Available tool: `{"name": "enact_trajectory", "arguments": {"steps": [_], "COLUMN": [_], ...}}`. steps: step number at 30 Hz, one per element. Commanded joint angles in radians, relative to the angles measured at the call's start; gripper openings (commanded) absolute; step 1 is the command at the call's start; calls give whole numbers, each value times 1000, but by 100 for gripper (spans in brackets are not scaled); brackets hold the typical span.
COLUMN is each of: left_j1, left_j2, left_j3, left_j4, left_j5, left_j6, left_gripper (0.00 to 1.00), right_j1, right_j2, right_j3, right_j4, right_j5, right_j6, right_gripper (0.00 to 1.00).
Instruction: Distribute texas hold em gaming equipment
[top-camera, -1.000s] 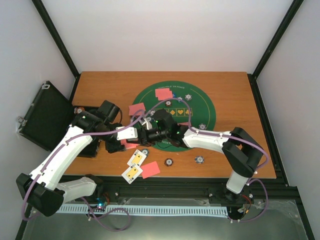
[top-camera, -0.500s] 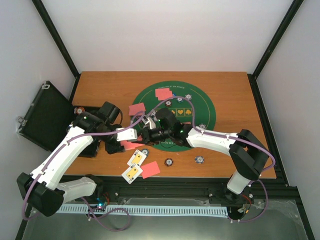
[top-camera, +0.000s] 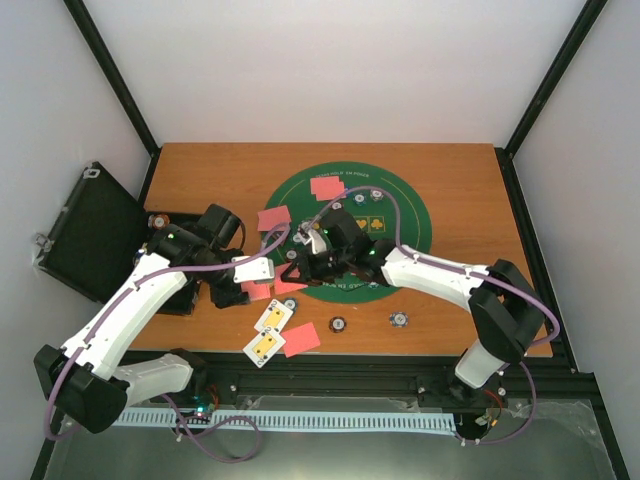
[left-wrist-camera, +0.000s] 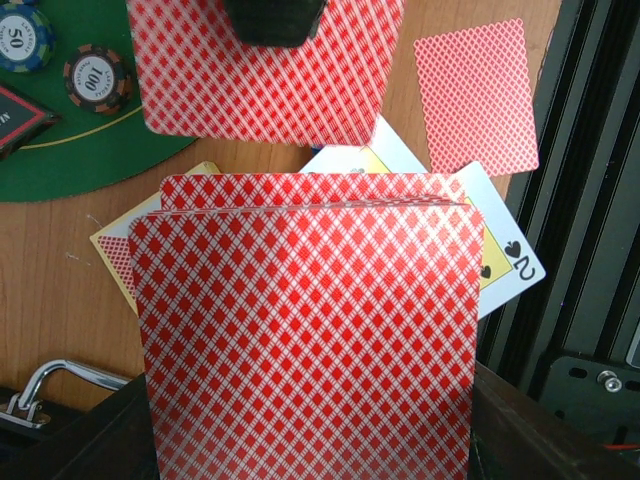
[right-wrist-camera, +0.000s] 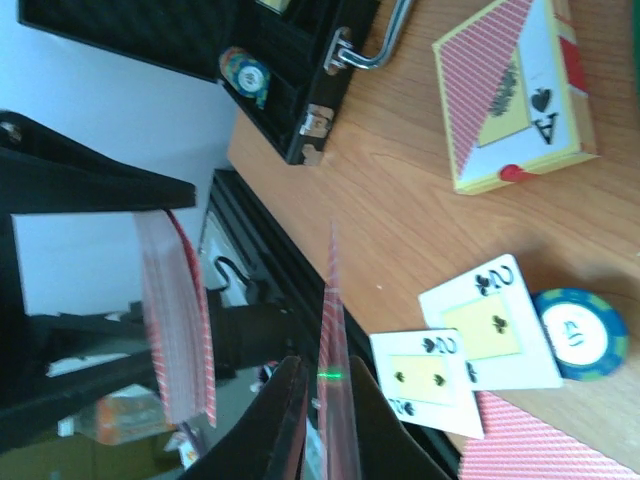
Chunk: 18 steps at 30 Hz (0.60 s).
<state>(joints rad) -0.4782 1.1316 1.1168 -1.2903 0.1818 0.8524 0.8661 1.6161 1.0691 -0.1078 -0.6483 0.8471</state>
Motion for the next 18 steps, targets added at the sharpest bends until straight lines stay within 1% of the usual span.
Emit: {"name": "enact_trajectory", "arguments": {"steps": [1, 4, 5, 8, 10, 12, 15, 16, 18], "left_j1": [-5, -5, -5, -5, -5, -5, -5, -5, -5], "left_j2": [-20, -22, -23, -28, -31, -32, -34, -37, -41], "left_j3": [14, 12, 12, 12, 12, 11, 6, 3, -6], "left_j4": [21, 20, 19, 13, 13, 13, 11, 12, 16], "left_j5": [10, 12, 12, 10, 8, 4, -6, -9, -12], "left_j6": [6, 4, 4, 5, 4, 6, 9, 13, 19], "left_gripper": [18, 17, 17, 17, 17, 17, 17, 17, 17], "right_j1": [-35, -100, -124, -197, -220, -248, -265, -265, -266], "right_j2": [-30, -39, -37, 6, 56, 114, 172, 180, 191], "right_j3": [45, 60, 75, 172, 242, 289, 295, 290, 291], "right_j4": [-108, -161, -203, -371, -459, -486, -450, -438, -440], "right_j5": [10, 14, 34, 122, 253, 264, 205, 208, 270], "right_j6": [-70, -117, -154, -283, -361, -399, -390, -384, -390], "right_gripper": [9, 8, 8, 6, 3, 3, 3, 3, 3]}}
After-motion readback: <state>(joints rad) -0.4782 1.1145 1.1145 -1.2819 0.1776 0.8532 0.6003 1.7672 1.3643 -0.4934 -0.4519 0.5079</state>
